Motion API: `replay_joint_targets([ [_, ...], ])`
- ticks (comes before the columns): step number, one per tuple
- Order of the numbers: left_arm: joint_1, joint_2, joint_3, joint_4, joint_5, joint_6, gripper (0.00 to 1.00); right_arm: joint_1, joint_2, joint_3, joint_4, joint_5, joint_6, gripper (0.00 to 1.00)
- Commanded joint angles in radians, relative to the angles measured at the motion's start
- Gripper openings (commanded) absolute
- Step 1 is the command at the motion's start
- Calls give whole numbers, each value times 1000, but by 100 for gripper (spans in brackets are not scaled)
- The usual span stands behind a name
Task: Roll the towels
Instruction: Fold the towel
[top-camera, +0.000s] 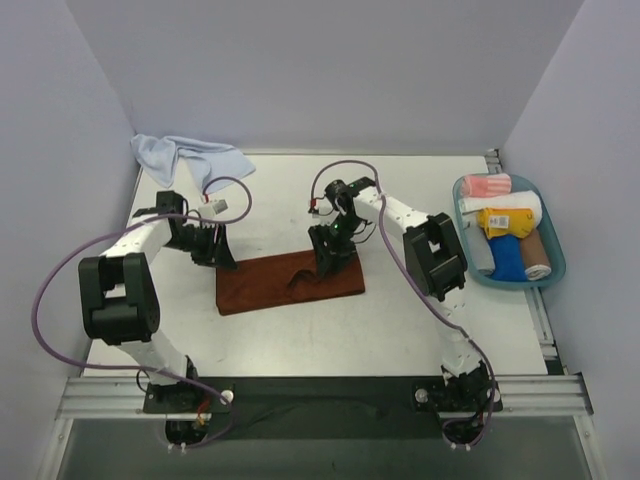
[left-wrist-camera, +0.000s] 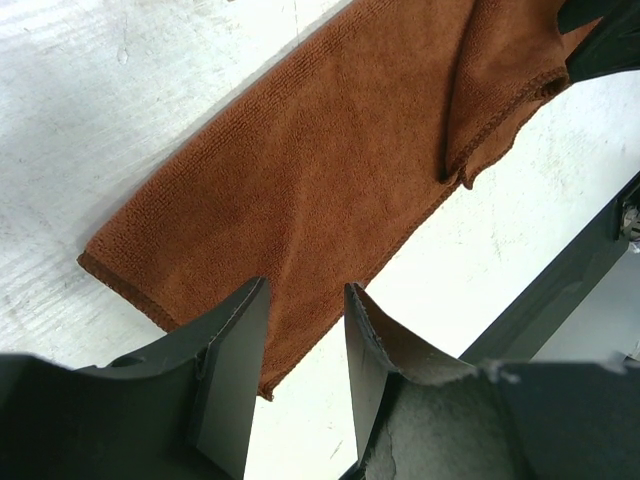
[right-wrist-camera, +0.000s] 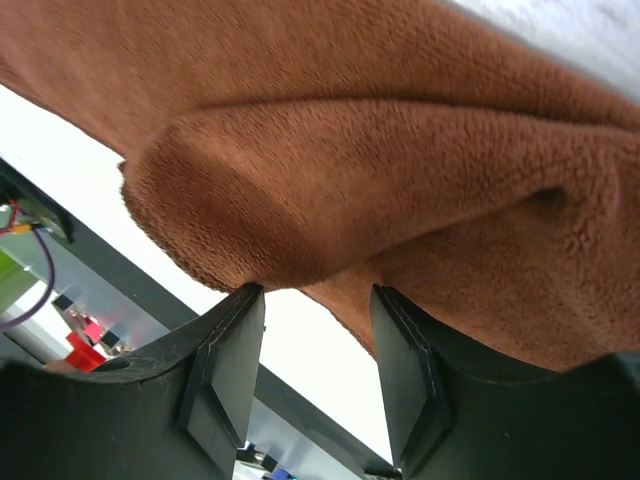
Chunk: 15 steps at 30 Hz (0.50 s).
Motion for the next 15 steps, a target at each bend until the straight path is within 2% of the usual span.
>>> replay_joint_targets([
  [1,-3,-1,-7,35,3,0,47,11,3,60,-32,-57,18,46],
  [6,-1,3,-15,40,0,0,47,14,9,88,-32,-94,22,39],
  [11,-1,8,-11,40,-3,-1,47,17,29,114,-35,-106,22,18],
  [12,-1,8,-11,41,-6,-1,47,17,31,120,-35,-106,21,17],
  [15,0,2,-15,41,-5,7,47,15,-22,78,-33,-106,-30,25],
])
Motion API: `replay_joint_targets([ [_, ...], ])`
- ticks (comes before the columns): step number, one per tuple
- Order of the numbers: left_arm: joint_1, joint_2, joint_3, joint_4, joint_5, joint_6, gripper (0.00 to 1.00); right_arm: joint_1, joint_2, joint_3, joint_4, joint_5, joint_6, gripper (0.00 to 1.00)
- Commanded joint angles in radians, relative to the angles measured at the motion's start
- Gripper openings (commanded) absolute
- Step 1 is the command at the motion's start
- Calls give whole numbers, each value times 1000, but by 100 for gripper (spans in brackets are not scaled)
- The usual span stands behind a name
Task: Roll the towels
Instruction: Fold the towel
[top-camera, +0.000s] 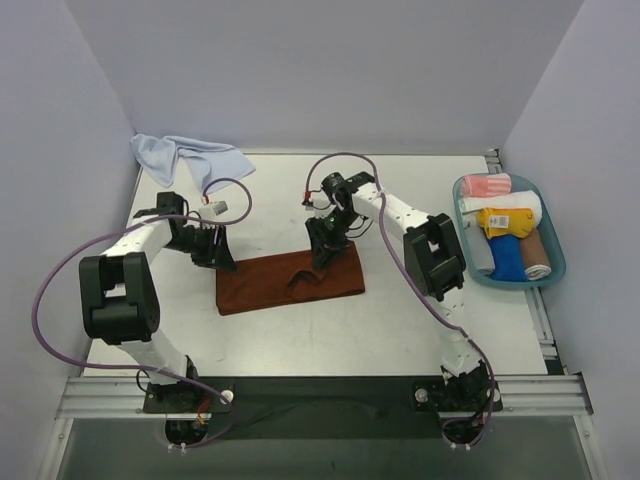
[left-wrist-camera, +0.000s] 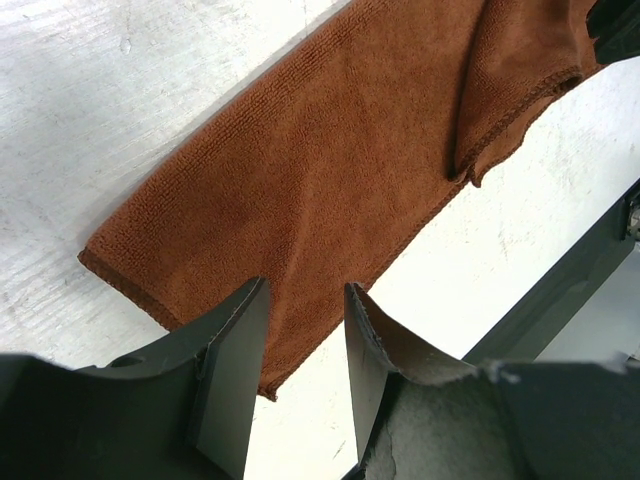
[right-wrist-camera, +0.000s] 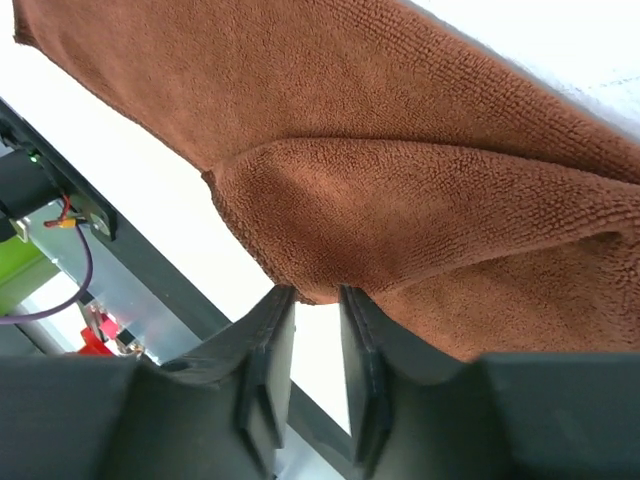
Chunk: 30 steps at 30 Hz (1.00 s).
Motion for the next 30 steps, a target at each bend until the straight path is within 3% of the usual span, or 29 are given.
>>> replay_joint_targets([
  [1,0,-3,1,30,8,16,47,4,-60,-29,-38,-20,-65,28],
  [3,0,-10,-5,30,11,24,47,10,-113,-75,-19,50,-148,35],
  [9,-1,-11,-8,27,9,45,47,38,-291,-250,42,251,-296,39],
  [12,-1,-5,-11,26,-1,45,47,81,-276,-244,22,315,-291,38],
  [16,0,4,-7,26,-8,41,47,118,-238,-226,8,350,-248,52],
  [30,0,19,-5,32,-6,39,47,187,-108,-134,31,457,-276,50],
])
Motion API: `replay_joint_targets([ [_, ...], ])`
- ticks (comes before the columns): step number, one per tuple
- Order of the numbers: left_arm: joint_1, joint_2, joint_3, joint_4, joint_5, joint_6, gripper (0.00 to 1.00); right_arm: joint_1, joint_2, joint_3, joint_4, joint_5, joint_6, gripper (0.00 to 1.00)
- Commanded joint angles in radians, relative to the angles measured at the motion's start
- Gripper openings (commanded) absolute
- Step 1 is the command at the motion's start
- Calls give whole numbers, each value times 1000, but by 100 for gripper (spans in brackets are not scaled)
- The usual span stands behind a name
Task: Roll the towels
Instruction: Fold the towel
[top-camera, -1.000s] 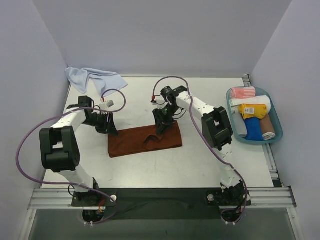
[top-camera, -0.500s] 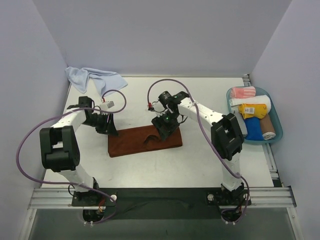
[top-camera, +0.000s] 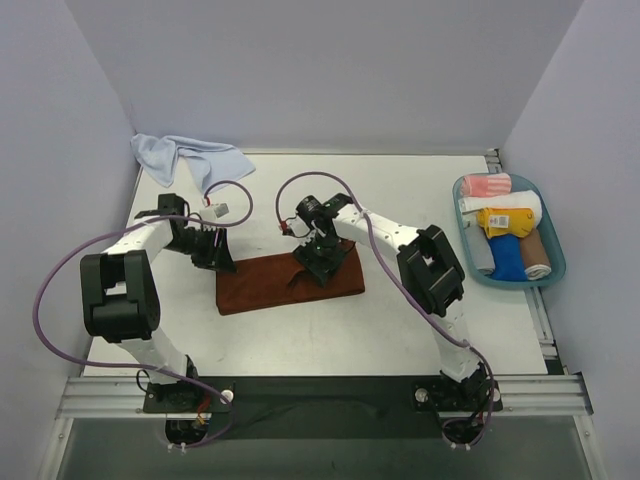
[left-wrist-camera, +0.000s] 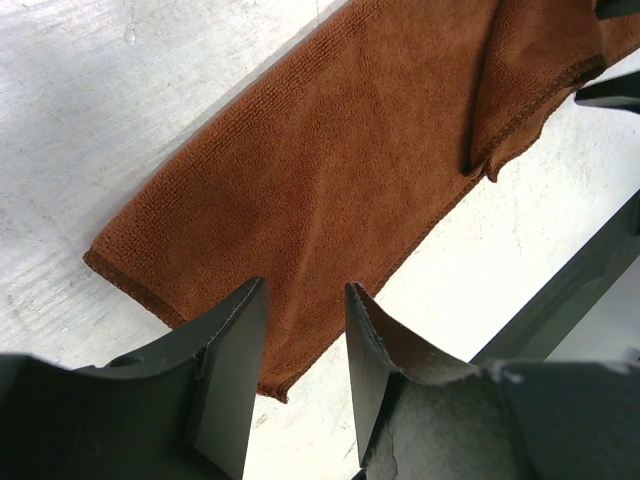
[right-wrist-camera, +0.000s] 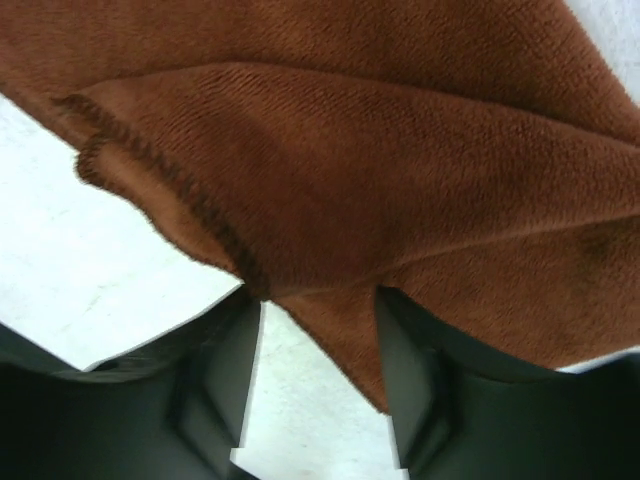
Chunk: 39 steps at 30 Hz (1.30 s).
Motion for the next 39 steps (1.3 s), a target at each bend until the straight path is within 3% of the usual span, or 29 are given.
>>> replay_joint_targets([
  [1,0,9,5,27,7,14,47,10,25,57,-32,43,-9,44],
  [3,1,9,3,27,7,14,47,8,33,71,-30,48,-3,35],
  [4,0,10,3,29,5,14,47,11,33,80,-30,51,-2,26],
  [13,0,18,-12,42,3,13,47,22,17,156,-35,48,6,0],
  [28,21,18,-9,44,45,21,48,16,131,436,-35,25,20,0],
  [30,23,21,-4,46,48,16,48,4,90,411,-35,5,36,5],
  [34,24,20,-3,46,51,14,48,-59,-90,206,-9,-58,70,16],
  [39,23,23,-3,49,36,11,48,-70,-155,17,-7,-37,40,6],
])
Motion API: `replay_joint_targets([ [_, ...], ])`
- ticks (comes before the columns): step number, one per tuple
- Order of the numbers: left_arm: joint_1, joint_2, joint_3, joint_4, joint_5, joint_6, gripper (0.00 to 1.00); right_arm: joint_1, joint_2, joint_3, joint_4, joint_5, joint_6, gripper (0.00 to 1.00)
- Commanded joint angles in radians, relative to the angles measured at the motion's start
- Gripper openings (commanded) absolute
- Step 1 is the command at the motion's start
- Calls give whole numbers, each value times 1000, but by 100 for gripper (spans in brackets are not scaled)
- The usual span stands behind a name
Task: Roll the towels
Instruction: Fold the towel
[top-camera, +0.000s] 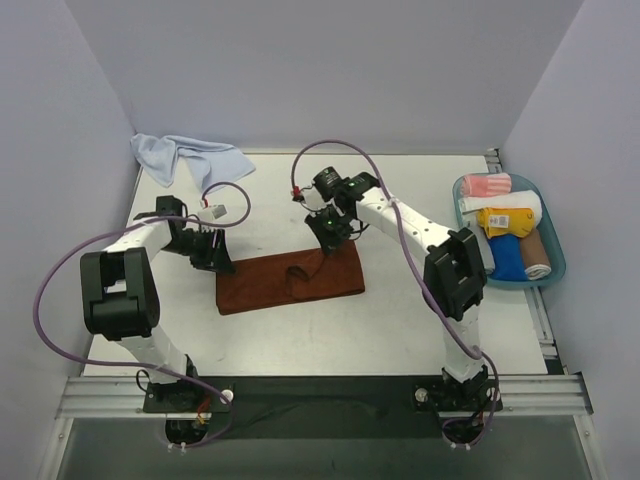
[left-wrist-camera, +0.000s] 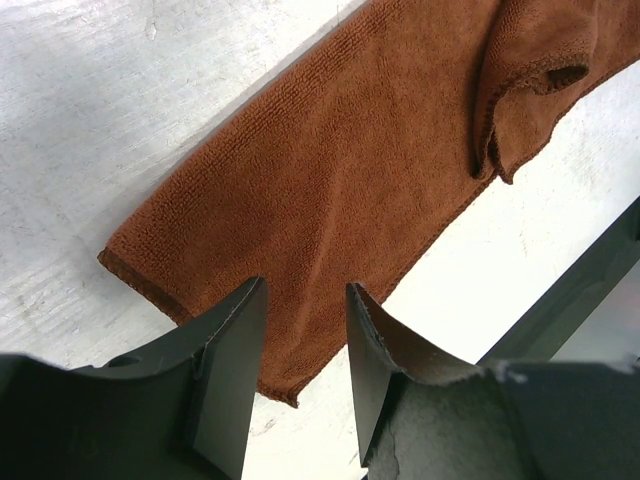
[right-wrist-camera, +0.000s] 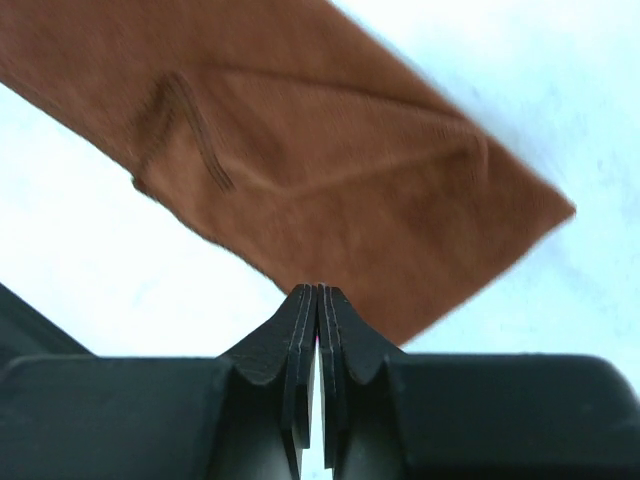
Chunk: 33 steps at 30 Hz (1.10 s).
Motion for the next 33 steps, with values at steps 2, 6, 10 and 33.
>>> replay_joint_targets([
  [2,5,10,8,30,24,6,48,-7,-52,-112,-30,-13,-2,3],
  [6,3,24,-2,46,22,-14,48,1,8,-95,-3,-29,26,3],
  [10,2,39,-7,55,19,-30,47,13,73,-62,37,-12,46,3],
  [33,3,113,8,56,-1,-59,46,56,277,260,71,-21,92,15],
])
